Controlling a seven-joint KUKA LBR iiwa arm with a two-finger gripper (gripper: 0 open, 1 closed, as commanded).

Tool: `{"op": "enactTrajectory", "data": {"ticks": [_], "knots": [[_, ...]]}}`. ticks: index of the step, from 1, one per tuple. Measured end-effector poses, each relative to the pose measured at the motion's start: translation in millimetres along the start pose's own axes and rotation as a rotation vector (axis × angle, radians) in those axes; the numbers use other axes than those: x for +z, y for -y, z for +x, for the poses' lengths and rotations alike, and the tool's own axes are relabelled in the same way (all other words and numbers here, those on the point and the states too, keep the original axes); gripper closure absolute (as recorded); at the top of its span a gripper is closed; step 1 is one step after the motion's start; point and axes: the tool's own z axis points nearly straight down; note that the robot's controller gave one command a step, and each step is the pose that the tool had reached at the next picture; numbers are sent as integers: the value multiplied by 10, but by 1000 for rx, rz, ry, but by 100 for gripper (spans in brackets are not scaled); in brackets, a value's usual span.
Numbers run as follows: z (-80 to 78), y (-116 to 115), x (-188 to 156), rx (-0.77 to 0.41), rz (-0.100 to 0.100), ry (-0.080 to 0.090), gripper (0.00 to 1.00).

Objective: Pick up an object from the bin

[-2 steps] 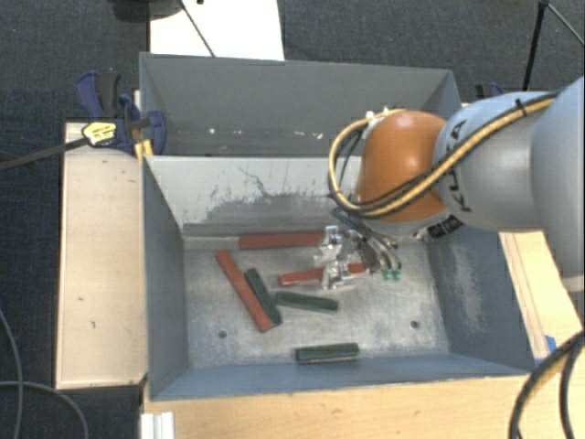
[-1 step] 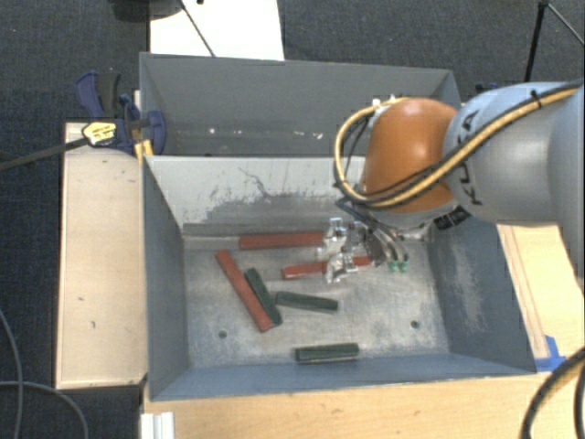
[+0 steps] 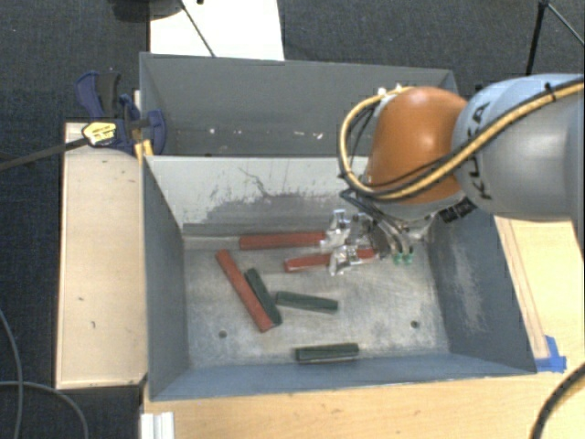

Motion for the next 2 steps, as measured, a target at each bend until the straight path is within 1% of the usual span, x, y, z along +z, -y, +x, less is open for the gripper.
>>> {"op": "enactTrajectory", "data": {"ticks": [2], "knots": [[-8, 0, -168, 0, 0, 3, 100]]}}
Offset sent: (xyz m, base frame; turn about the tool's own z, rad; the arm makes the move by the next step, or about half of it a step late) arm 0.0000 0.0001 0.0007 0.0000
